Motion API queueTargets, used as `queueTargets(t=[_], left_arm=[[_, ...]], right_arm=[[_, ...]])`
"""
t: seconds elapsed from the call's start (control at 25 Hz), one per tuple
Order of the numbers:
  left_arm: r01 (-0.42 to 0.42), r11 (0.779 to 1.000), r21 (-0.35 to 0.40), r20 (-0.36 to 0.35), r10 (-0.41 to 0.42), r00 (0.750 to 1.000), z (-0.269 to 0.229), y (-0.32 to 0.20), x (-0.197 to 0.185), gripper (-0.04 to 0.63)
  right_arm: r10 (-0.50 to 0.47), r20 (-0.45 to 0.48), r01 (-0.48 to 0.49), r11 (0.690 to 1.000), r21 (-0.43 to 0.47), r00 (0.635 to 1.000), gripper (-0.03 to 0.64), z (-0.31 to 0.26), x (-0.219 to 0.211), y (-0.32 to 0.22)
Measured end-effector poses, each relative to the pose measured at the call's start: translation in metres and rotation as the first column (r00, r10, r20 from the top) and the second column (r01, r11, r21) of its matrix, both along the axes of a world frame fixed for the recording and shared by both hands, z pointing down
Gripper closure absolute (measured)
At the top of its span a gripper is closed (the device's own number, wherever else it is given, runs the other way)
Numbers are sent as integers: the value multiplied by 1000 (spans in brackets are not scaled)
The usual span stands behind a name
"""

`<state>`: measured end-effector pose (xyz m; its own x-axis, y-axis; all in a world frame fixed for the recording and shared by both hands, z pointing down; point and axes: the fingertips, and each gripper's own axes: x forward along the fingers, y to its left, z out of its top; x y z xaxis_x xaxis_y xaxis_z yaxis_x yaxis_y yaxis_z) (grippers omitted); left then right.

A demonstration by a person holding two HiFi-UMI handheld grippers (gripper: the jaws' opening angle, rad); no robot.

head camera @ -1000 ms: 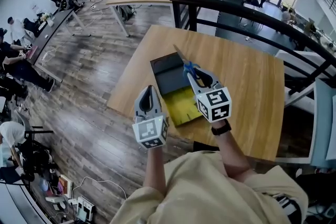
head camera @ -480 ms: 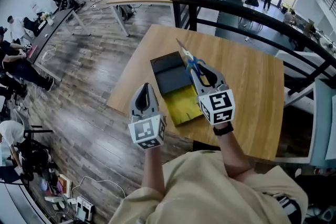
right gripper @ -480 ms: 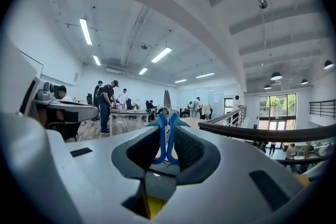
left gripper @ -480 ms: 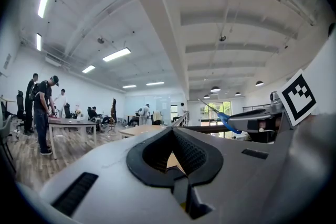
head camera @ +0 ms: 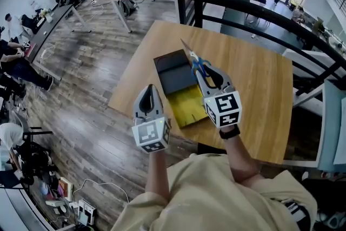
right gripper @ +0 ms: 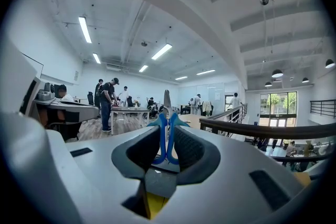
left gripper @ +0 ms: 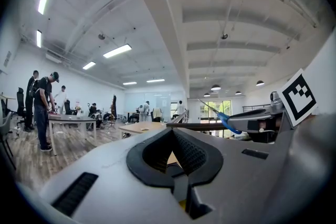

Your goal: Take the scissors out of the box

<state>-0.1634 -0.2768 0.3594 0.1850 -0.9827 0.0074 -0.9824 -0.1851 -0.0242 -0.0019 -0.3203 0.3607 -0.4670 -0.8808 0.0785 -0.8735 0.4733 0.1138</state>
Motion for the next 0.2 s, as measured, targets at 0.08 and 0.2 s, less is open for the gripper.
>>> queueTargets(t=[0.08, 0.2], left_arm=[[0, 1000, -7, -3, 0, 1000, 5, -3, -3, 584], [2, 1000, -21, -8, -2, 1000, 15, -10, -8, 584]], right_arm=[[-4, -5, 4, 1000, -13, 1000, 531, 7, -4, -3], [-11, -20, 10, 999, -44, 1000, 531, 21, -10, -9]])
